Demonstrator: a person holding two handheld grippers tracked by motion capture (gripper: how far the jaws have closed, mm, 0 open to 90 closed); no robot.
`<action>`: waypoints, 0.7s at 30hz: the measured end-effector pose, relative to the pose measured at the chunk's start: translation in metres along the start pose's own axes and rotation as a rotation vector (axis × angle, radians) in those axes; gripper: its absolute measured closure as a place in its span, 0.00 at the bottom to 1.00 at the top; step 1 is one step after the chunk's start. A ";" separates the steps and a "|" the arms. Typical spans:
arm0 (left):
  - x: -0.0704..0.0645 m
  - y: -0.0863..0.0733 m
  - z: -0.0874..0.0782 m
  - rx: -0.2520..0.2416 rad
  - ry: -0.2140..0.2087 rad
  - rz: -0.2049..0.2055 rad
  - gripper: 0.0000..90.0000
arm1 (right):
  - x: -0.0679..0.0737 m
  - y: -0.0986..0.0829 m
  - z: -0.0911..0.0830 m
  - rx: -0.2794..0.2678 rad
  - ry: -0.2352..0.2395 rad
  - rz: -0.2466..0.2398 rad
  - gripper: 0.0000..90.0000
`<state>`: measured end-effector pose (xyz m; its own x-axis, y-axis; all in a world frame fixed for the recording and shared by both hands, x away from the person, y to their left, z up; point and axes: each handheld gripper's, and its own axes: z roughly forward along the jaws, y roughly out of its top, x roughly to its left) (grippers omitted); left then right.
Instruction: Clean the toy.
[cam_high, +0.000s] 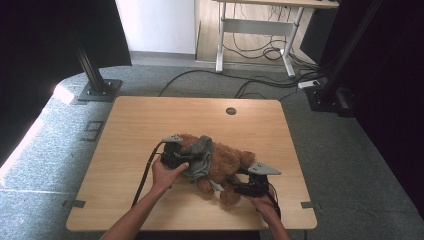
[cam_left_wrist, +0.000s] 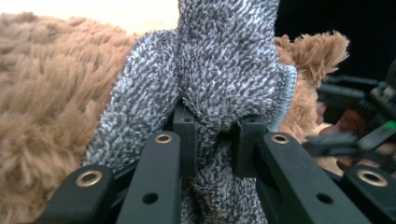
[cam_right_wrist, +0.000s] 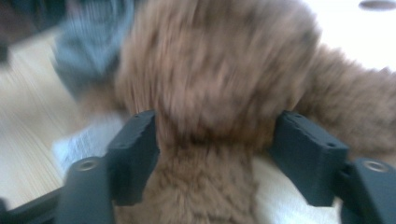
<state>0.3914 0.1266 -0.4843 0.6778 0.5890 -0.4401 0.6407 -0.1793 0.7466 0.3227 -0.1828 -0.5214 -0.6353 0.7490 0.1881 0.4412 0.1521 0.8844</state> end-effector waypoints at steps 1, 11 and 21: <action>0.000 -0.001 0.000 -0.002 -0.002 0.000 0.83 | 0.000 0.005 -0.001 -0.022 0.009 0.019 0.27; 0.002 -0.014 -0.006 -0.015 -0.005 -0.016 0.83 | -0.003 0.025 0.039 0.043 0.062 0.138 0.17; -0.017 -0.013 -0.017 -0.033 -0.060 0.000 0.82 | 0.013 0.020 0.038 0.020 0.027 -0.037 0.56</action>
<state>0.3650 0.1321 -0.4779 0.6988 0.5405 -0.4685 0.6292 -0.1529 0.7621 0.3470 -0.1454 -0.5177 -0.6683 0.7249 0.1669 0.4291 0.1924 0.8825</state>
